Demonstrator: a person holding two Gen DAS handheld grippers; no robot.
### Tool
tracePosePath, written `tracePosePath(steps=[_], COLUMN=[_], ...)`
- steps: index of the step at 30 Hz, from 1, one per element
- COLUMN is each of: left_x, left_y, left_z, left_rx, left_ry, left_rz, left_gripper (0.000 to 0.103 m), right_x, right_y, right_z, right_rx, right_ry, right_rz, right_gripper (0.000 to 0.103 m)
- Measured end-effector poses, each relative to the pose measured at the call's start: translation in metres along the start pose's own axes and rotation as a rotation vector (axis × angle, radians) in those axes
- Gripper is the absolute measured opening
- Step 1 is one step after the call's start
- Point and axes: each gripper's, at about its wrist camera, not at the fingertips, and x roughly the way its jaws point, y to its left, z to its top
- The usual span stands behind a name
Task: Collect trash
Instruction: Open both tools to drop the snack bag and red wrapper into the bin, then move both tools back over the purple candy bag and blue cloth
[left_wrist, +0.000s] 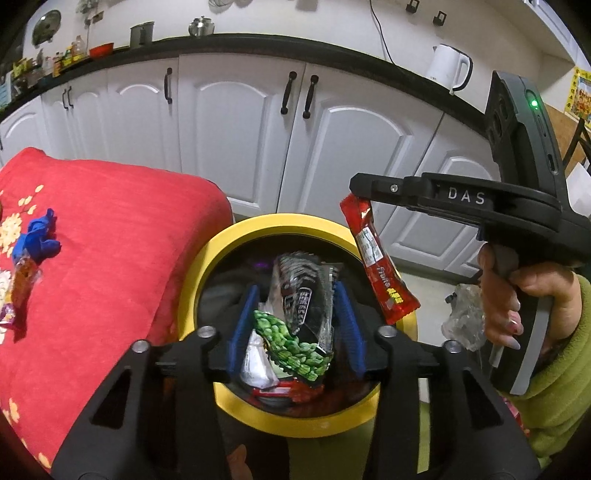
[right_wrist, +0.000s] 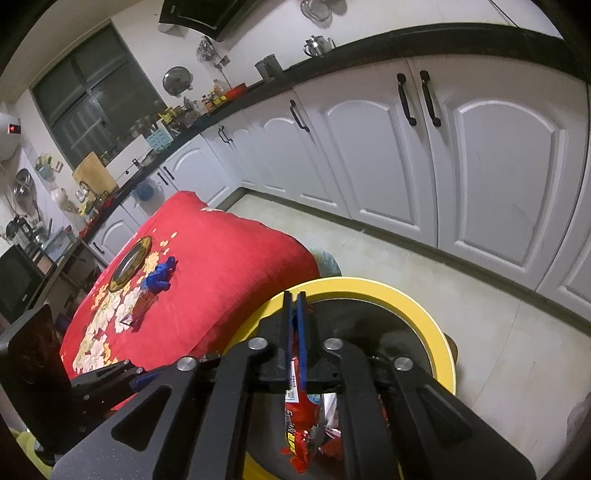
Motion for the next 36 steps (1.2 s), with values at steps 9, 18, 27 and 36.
tracePosePath(steps=[9, 18, 27, 36], left_x=[-0.001, -0.024, -0.057, -0.088], left_y=[0.009, 0.031, 0.068, 0.108], left_z=[-0.002, -0.003, -0.006, -0.015], left_rx=[-0.042, -0.093, -0.155, -0.241], left_ry=[-0.004, -0.08, -0.169, -0.24], left_rz=[0.014, 0.1, 0.227, 0.333], left_gripper=[0.076, 0.091, 0.092, 0.092], right_x=[-0.005, -0.008, -0.004, 0.01], right_y=[-0.007, 0.016, 0.056, 0.1], right_z=[-0.001, 0.004, 0.008, 0.014], right_rx=[0.034, -0.033, -0.137, -0.227], right_ry=[-0.013, -0.036, -0.057, -0.059], right_rz=[-0.018, -0.027, -0.011, 0.023], right_gripper=[0.038, 0.041, 0.05, 0.062])
